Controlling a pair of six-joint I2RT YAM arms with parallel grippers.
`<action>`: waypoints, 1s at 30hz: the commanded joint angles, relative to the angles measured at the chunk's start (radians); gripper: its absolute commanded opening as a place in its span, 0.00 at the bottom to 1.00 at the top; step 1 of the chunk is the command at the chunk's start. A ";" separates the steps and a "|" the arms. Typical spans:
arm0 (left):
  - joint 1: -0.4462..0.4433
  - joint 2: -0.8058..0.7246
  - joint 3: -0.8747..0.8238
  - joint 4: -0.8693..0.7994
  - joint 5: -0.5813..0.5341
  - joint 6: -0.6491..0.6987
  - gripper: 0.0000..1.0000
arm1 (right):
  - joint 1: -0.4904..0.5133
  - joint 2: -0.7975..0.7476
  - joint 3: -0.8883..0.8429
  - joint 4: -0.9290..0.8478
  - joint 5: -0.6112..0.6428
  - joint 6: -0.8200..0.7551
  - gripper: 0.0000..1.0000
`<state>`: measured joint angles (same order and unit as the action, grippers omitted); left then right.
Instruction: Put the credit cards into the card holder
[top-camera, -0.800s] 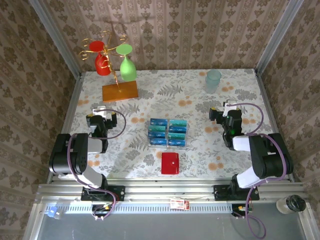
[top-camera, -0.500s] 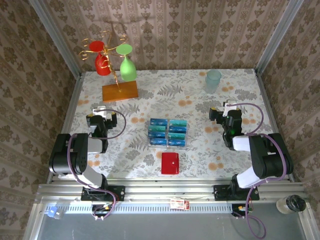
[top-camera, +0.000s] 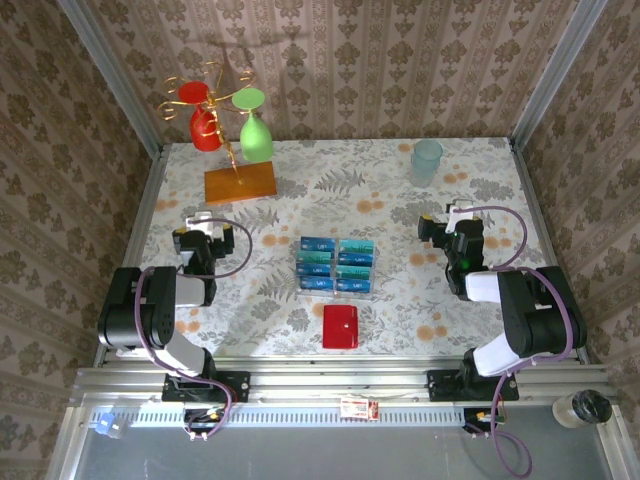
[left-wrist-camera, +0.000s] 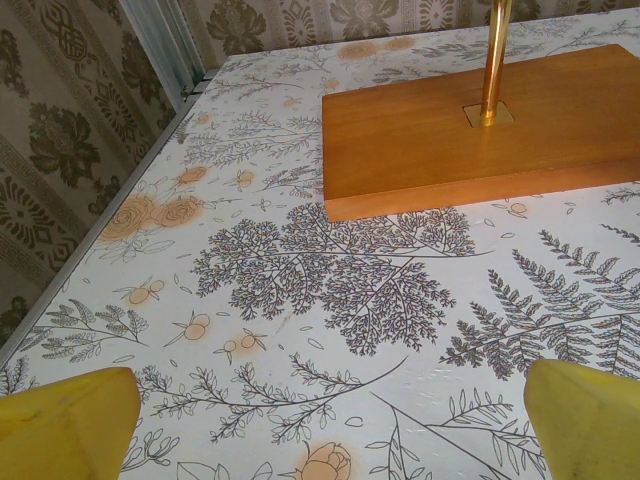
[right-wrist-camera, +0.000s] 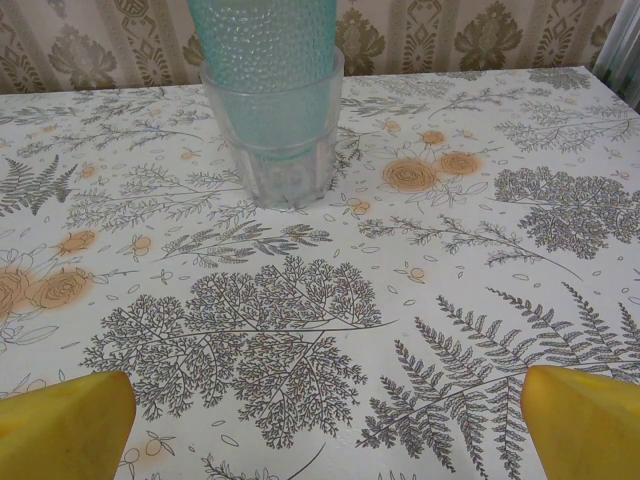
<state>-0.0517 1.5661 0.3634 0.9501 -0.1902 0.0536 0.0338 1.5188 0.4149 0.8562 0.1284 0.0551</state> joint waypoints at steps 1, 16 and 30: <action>0.000 -0.004 0.014 0.005 0.005 -0.003 1.00 | 0.005 0.011 -0.013 0.007 0.036 -0.008 1.00; 0.012 -0.006 0.021 -0.008 0.026 -0.012 1.00 | -0.010 0.014 -0.004 -0.009 0.008 0.000 1.00; -0.022 -0.167 0.096 -0.266 -0.011 0.016 1.00 | -0.010 -0.214 0.137 -0.428 0.058 0.058 1.00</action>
<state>-0.0711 1.4830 0.3828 0.8246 -0.1902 0.0544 0.0288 1.3918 0.4522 0.6365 0.1326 0.0624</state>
